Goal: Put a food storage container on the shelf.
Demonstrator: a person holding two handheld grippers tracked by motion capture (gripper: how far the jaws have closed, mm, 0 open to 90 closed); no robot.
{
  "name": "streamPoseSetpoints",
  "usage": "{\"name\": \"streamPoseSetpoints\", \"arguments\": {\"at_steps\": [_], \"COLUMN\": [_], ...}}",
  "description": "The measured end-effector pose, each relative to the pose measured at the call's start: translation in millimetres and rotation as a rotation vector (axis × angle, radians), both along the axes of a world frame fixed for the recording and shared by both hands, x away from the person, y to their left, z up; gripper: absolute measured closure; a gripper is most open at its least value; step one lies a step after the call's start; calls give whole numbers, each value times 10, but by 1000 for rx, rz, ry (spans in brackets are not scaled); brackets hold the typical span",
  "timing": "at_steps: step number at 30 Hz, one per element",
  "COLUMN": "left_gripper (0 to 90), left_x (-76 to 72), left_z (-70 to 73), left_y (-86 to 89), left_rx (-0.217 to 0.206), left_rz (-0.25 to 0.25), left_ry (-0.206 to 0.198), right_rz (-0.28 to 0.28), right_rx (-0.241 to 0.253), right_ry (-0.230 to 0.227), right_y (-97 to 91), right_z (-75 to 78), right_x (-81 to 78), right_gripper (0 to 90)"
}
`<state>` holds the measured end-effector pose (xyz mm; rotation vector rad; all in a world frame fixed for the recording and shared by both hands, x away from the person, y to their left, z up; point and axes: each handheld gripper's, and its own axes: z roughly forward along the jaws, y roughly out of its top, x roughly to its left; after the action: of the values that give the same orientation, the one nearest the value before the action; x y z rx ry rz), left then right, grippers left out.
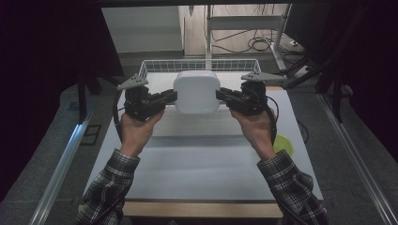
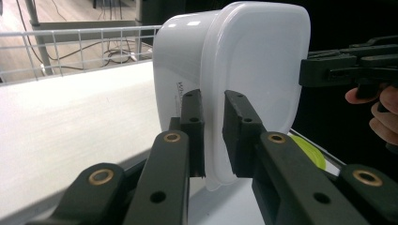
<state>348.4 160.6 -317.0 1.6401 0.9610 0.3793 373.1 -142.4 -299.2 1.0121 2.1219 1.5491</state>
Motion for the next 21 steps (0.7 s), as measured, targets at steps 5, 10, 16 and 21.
{"name": "streamPoseSetpoints", "arguments": {"at_steps": [5,10,16,21], "left_gripper": [795,793,767,743], "left_x": [144,262,360,400], "left_z": [26,23,-30,-67], "left_y": [-12,-5,-10,-11], "left_rx": [-10,-12,-19,-24], "left_rz": [1,7,13,15], "left_ry": [7,23,32,35], "right_rz": [-21,-33,-34,-40], "right_rx": [7,9,15,13], "right_ry": [7,15,35,49], "right_y": [-6,14,40,63], "right_z": [36,56,31,-6], "right_x": [126,236,348,426], "right_gripper": [777,776,770,766]}}
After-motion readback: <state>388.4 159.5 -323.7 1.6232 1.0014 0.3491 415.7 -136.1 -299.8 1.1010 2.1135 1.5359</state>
